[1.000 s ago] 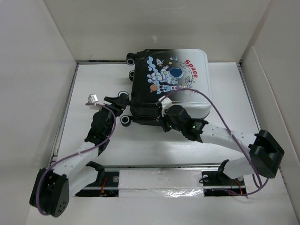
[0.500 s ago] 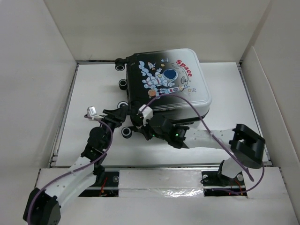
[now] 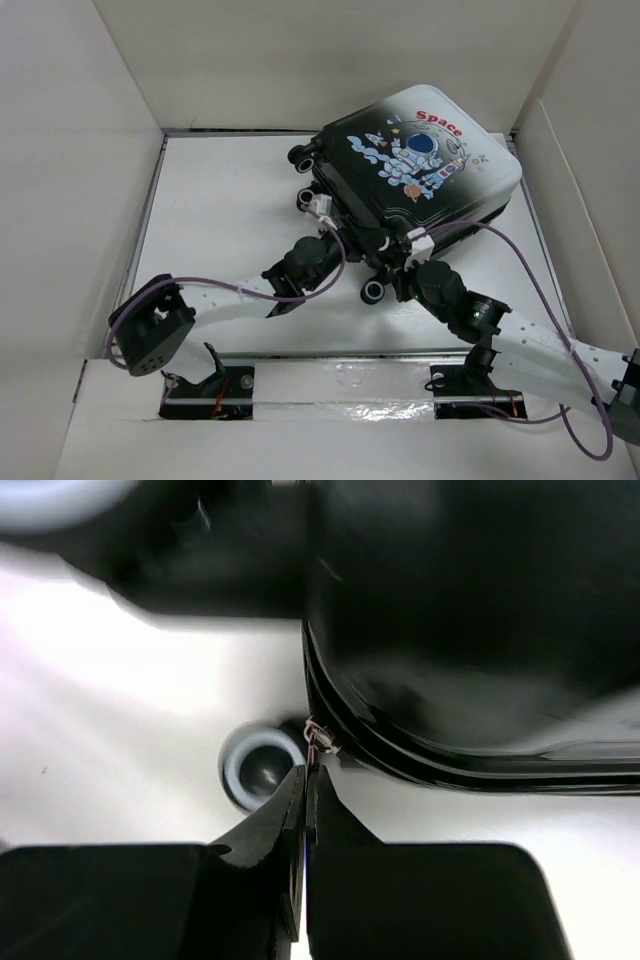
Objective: Pack the luggage
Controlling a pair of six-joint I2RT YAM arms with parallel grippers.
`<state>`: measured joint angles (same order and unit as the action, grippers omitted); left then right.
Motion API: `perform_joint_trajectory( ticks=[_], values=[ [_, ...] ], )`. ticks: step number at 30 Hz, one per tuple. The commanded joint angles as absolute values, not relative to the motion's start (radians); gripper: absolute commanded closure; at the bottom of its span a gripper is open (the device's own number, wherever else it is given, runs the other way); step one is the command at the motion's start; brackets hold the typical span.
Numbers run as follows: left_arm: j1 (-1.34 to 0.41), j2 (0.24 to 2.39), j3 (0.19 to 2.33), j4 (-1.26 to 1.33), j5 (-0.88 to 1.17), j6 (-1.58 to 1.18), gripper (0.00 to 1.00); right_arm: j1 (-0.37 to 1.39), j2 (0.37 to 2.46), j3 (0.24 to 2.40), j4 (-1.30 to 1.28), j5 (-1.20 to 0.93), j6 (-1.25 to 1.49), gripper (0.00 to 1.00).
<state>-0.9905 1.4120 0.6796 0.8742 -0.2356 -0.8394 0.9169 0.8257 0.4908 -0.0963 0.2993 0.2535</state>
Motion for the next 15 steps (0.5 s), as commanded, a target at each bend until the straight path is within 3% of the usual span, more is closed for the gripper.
perform_joint_trajectory(
  ticks=[1, 2, 3, 5, 6, 7, 10, 15],
  values=[
    [-1.020, 1.511, 0.773, 0.798, -0.163, -0.756, 1.00, 0.973, 0.739, 0.471, 0.216, 0.144, 0.399, 1.00],
    [-1.020, 1.512, 0.782, 0.784, -0.167, -0.746, 1.00, 0.985, 0.735, 0.393, 0.283, 0.159, 0.423, 1.00],
    [-1.006, 1.506, 0.798, 0.758, -0.175, -0.736, 0.91, 0.985, 0.747, 0.356, 0.437, 0.163, 0.467, 1.00],
    [-0.980, 1.487, 0.798, 0.707, -0.167, -0.716, 0.65, 0.994, 0.785, 0.302, 0.549, 0.182, 0.488, 1.00],
    [-0.954, 1.453, 0.801, 0.680, -0.166, -0.692, 0.44, 0.994, 0.808, 0.311, 0.548, 0.189, 0.486, 1.00],
    [-0.945, 1.428, 0.804, 0.610, -0.196, -0.675, 0.37, 0.994, 0.830, 0.328, 0.507, 0.199, 0.477, 1.00],
    [-0.882, 1.323, 0.796, 0.481, -0.265, -0.618, 0.23, 0.980, 0.781, 0.356, 0.411, 0.235, 0.443, 1.00],
    [-0.628, 1.152, 0.784, 0.333, -0.158, -0.637, 0.20, 0.921, 0.706, 0.357, 0.345, 0.187, 0.405, 1.00]
  ],
)
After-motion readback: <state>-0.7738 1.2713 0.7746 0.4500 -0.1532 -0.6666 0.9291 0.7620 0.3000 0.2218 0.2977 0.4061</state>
